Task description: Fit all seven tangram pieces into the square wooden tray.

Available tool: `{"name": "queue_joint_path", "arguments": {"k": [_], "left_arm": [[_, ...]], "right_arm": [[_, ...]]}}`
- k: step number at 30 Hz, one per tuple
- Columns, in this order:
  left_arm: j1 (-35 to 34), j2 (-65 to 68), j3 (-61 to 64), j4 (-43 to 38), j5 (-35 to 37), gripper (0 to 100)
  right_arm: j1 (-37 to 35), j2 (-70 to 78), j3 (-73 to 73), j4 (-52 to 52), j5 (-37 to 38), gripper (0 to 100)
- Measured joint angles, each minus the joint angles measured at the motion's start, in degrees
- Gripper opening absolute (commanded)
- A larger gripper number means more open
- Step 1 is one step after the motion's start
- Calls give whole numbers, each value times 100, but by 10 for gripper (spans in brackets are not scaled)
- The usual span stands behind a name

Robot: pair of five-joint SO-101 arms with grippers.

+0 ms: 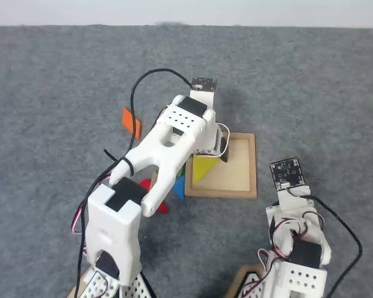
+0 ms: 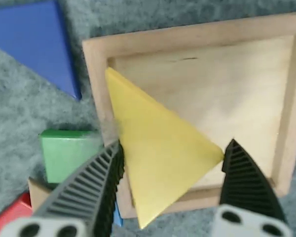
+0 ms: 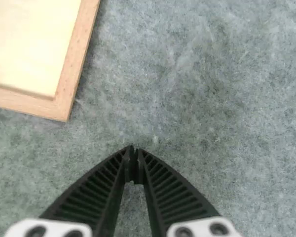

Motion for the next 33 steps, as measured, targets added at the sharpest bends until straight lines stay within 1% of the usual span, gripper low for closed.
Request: {"name": "queue_joint_path", "arguments": {"k": [2, 10, 14, 18, 22, 24, 28, 29, 33], "left_arm": [[0, 9, 0, 9, 0, 369], [-123, 9, -62, 9, -35, 361], [-185, 9, -193, 9, -554, 317], [-193, 9, -211, -202, -738, 313], [-141, 9, -211, -273, -1134, 310], [53, 9, -211, -273, -1354, 269], [598, 79, -211, -413, -1749, 87], [677, 123, -211, -492, -1811, 67], [782, 396, -211, -765, -2163, 66]], "right_arm": [[0, 0, 0, 0, 0, 9], [0, 0, 0, 0, 0, 9], [0, 0, 0, 0, 0, 9], [0, 0, 0, 0, 0, 9], [0, 0, 0, 0, 0, 9], [0, 0, 0, 0, 0, 9], [0, 0, 0, 0, 0, 9], [0, 0, 0, 0, 0, 9], [0, 0, 0, 0, 0, 9]]}}
